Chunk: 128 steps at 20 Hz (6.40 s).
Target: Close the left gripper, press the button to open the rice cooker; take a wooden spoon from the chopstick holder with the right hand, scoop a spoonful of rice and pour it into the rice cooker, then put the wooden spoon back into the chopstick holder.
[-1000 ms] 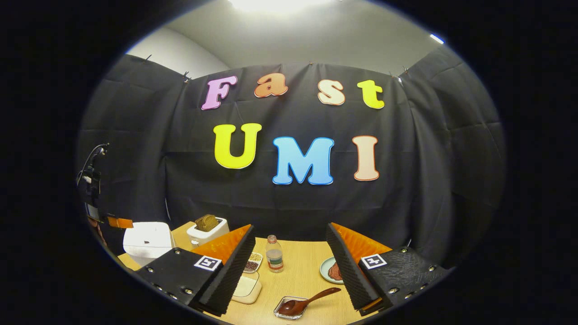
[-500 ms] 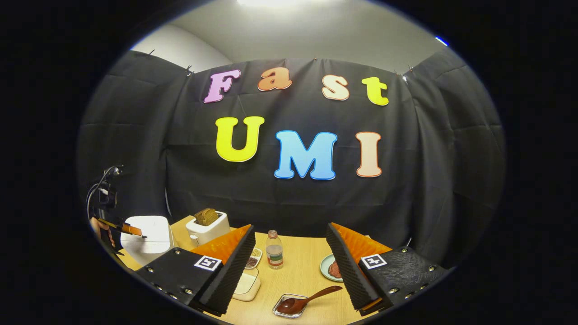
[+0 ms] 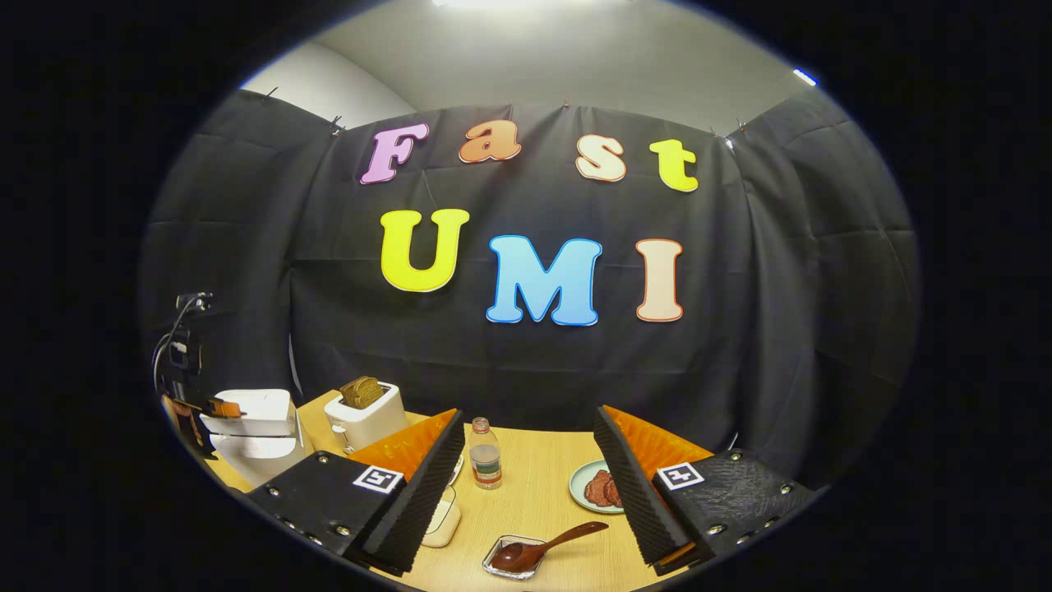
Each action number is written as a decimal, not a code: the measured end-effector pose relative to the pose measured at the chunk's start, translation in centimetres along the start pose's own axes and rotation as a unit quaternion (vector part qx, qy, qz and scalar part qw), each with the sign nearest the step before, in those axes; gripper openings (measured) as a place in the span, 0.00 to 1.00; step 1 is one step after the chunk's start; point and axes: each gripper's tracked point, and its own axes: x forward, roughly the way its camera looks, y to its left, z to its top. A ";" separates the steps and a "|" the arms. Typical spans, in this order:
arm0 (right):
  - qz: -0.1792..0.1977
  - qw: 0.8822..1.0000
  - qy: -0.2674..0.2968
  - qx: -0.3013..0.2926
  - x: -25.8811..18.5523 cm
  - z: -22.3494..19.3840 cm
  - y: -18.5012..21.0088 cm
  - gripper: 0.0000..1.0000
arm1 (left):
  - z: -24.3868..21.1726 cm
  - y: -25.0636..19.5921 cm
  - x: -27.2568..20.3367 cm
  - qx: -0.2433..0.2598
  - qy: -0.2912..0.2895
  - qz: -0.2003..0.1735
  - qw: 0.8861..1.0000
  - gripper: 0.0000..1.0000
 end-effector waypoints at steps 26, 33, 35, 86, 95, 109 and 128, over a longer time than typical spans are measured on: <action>-0.065 0.996 0.051 0.046 0.4 -7.4 -6.5 0.96 | 7.0 -16.7 -16.7 0.052 -0.218 -0.149 0.963 0.99; -0.083 0.979 0.146 0.113 2.2 -14.9 -7.7 0.97 | 5.5 -18.8 -16.8 0.076 -0.202 -0.168 0.962 0.99; -0.087 0.971 0.175 0.139 2.8 -17.4 -7.9 0.97 | 5.2 -19.1 -16.5 0.085 -0.193 -0.167 0.963 0.96; 0.094 0.972 0.181 0.117 15.1 -19.8 19.2 0.09 | 3.7 -6.1 -11.9 0.097 -0.189 -0.184 0.960 0.96; 0.152 0.948 0.211 0.186 13.8 -21.6 25.3 0.09 | 2.2 -3.3 -11.6 0.087 -0.174 -0.165 0.967 0.99; 0.101 0.826 0.159 0.532 13.1 -14.7 13.3 0.09 | 3.3 -4.0 -13.4 0.088 -0.195 -0.170 0.962 1.00; 0.226 0.756 0.153 0.595 12.2 -3.6 20.2 0.09 | 1.0 0.2 -12.6 0.078 -0.196 -0.156 0.965 0.96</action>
